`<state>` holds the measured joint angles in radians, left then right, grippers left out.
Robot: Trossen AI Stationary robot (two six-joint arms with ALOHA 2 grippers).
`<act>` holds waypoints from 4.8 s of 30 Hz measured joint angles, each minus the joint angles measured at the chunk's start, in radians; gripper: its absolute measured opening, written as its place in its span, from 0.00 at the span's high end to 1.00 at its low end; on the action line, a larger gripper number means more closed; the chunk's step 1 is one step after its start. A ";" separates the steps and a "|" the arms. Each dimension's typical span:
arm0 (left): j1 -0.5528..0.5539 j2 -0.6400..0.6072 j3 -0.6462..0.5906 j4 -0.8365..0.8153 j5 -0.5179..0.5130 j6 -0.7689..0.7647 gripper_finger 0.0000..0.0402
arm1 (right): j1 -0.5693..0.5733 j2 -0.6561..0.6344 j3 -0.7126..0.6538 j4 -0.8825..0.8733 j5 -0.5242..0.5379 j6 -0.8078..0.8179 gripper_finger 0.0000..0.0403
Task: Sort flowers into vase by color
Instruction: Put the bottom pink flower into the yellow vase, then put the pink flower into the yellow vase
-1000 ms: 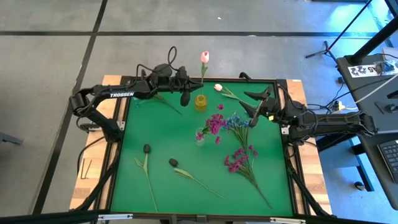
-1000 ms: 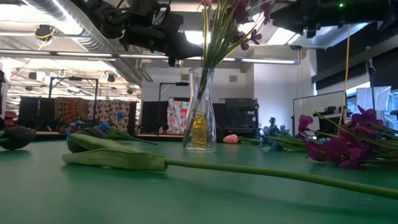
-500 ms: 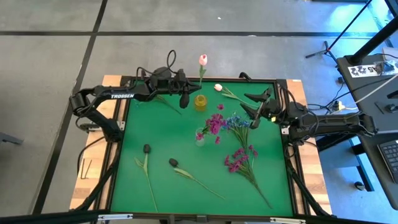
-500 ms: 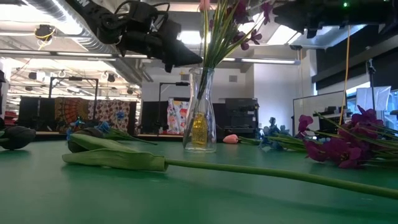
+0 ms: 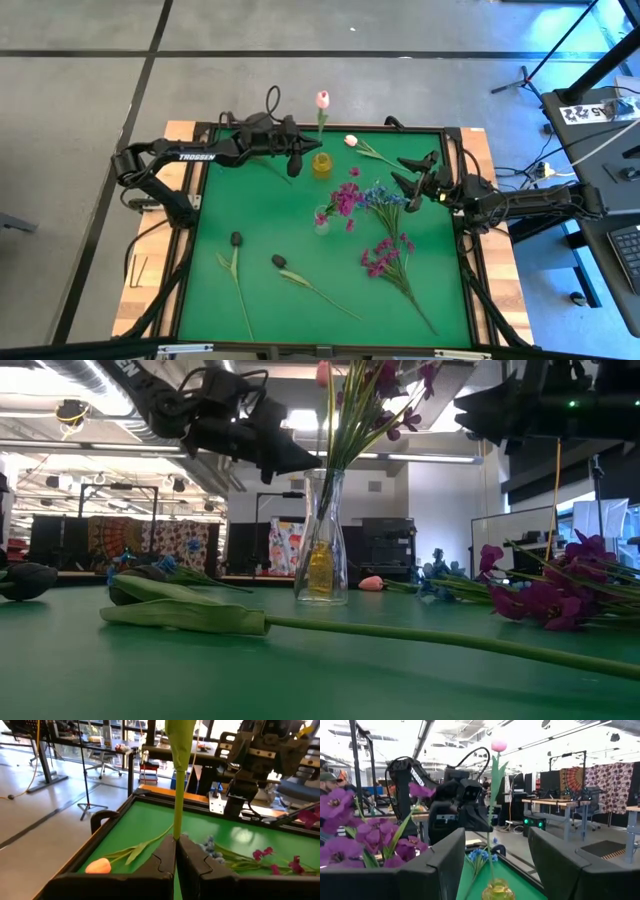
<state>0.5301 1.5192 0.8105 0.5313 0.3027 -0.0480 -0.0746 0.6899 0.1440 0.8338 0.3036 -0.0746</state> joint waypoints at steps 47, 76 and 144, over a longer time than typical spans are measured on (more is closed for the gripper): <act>0.023 0.097 -0.045 0.015 -0.083 -0.058 0.77 | 0.000 0.002 0.000 -0.075 0.002 0.044 0.46; -0.109 -0.480 -0.044 -0.501 -0.234 -0.055 0.64 | -0.019 0.060 0.346 -0.923 0.231 0.188 0.46; -0.180 -0.480 -0.044 -0.566 -0.238 -0.077 0.64 | -0.665 0.767 0.531 -1.037 -0.314 0.123 0.96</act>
<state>0.3496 1.0393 0.7666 -0.0345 0.0647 -0.1249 -0.7399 1.4566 0.6746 -0.2036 -0.0106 0.0485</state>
